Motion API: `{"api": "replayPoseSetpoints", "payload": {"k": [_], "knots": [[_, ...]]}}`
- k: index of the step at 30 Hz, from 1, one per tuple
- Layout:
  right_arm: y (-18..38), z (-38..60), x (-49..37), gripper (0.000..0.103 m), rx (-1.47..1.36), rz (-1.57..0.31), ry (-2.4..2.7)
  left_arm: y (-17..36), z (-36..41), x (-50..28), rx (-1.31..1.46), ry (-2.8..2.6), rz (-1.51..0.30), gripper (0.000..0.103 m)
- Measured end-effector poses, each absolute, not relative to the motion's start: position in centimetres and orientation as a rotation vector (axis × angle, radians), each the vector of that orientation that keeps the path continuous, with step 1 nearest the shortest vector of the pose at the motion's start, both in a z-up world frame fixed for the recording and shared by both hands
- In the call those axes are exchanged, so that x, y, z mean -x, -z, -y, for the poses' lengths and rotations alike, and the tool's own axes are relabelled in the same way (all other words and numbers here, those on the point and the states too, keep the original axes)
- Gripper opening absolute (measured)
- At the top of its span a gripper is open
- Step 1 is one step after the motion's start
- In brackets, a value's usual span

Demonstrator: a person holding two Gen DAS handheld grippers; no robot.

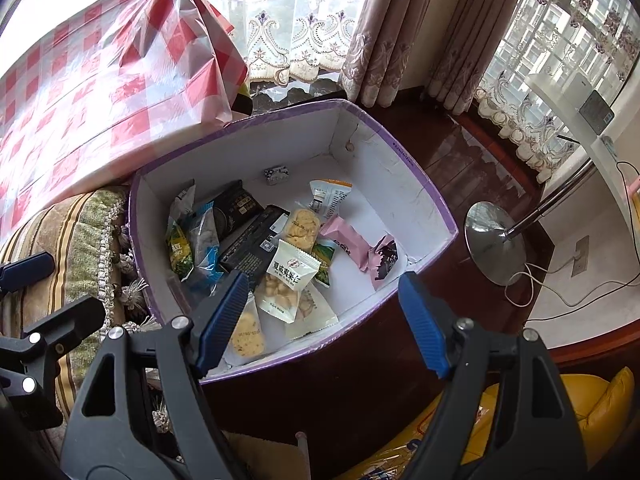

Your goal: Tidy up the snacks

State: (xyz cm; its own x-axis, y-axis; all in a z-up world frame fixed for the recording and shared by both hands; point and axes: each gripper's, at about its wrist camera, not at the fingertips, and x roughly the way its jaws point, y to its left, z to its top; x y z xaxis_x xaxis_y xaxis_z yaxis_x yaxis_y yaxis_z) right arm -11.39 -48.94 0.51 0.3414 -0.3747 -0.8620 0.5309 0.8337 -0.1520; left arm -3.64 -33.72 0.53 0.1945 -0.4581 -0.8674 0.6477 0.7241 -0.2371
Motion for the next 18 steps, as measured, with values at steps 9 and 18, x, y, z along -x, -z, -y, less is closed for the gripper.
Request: {"api": "replayPoseSetpoints", "payload": {"k": [9,18], "knots": [[-0.41,48.9,11.32,0.08,-0.166,-1.073,0.587,-0.5,33.77,3.65,-0.196,0.782,-1.135,0.091],[-0.39,48.91,11.34,0.08,-0.168,-1.076,0.582,-0.49,33.79,3.64,-0.196,0.781,-1.135,0.091]]}}
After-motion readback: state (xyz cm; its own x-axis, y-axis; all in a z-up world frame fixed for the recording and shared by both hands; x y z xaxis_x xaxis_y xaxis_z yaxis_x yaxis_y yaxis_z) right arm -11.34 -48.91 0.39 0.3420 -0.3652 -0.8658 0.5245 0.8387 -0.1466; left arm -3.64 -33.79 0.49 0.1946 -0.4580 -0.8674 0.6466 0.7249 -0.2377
